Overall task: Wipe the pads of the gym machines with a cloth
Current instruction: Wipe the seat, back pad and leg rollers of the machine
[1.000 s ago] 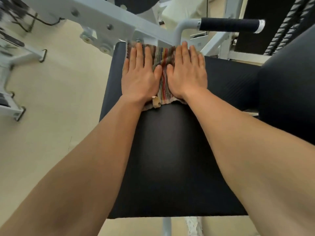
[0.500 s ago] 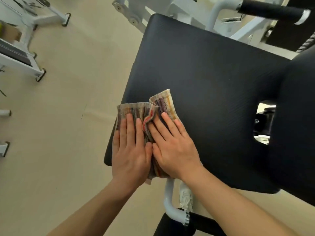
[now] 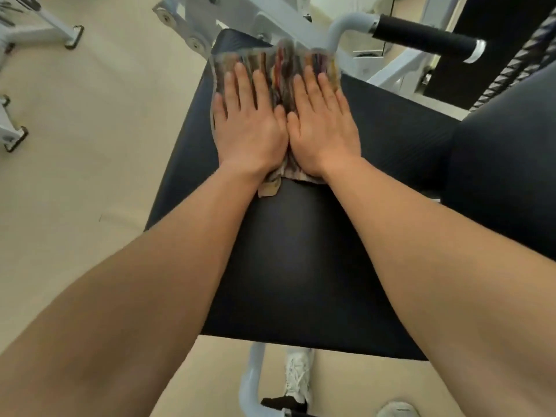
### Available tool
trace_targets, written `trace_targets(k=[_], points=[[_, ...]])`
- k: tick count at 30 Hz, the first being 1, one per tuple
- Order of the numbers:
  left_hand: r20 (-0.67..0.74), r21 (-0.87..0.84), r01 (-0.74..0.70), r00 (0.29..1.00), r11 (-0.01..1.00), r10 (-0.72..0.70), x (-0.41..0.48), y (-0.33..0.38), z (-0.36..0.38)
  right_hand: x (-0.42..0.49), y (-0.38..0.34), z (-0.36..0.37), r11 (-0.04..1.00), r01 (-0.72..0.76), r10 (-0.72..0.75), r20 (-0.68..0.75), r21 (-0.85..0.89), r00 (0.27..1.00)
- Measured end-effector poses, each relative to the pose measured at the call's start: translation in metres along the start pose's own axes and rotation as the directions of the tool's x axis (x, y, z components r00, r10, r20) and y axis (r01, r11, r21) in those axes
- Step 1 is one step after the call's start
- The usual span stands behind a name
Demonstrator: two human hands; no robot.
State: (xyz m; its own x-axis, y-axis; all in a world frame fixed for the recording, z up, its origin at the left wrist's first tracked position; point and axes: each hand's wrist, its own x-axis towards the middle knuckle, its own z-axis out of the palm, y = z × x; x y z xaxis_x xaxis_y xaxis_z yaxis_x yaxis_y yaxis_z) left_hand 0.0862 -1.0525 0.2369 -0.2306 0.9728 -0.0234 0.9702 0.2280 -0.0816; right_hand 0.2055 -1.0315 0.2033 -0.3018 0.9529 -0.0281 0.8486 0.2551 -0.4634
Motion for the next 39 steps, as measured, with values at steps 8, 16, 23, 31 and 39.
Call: trace_targets(k=[8,16,23,31,39], points=[[0.022,0.026,-0.364,0.931,0.931,0.363,-0.034,0.053,0.018,-0.070,0.042,0.004,0.909,-0.414,0.417,-0.076,0.053,0.905],[0.116,0.053,-0.366,0.926,0.929,0.359,-0.158,-0.018,0.009,-0.177,-0.014,0.016,0.954,-0.298,0.297,0.157,-0.019,0.942],[0.036,0.015,-0.046,0.998,0.999,0.045,-0.063,0.006,0.006,-0.093,0.007,0.003,0.990,-0.138,0.129,0.183,0.038,0.975],[-0.066,0.009,0.064,0.996,0.998,-0.063,0.039,0.046,0.008,0.021,0.041,-0.012,0.997,-0.068,0.070,0.078,-0.022,0.995],[-0.032,0.036,-0.094,0.995,0.995,0.096,0.085,0.032,-0.009,0.057,0.046,-0.025,0.997,0.080,-0.080,0.038,-0.001,0.996]])
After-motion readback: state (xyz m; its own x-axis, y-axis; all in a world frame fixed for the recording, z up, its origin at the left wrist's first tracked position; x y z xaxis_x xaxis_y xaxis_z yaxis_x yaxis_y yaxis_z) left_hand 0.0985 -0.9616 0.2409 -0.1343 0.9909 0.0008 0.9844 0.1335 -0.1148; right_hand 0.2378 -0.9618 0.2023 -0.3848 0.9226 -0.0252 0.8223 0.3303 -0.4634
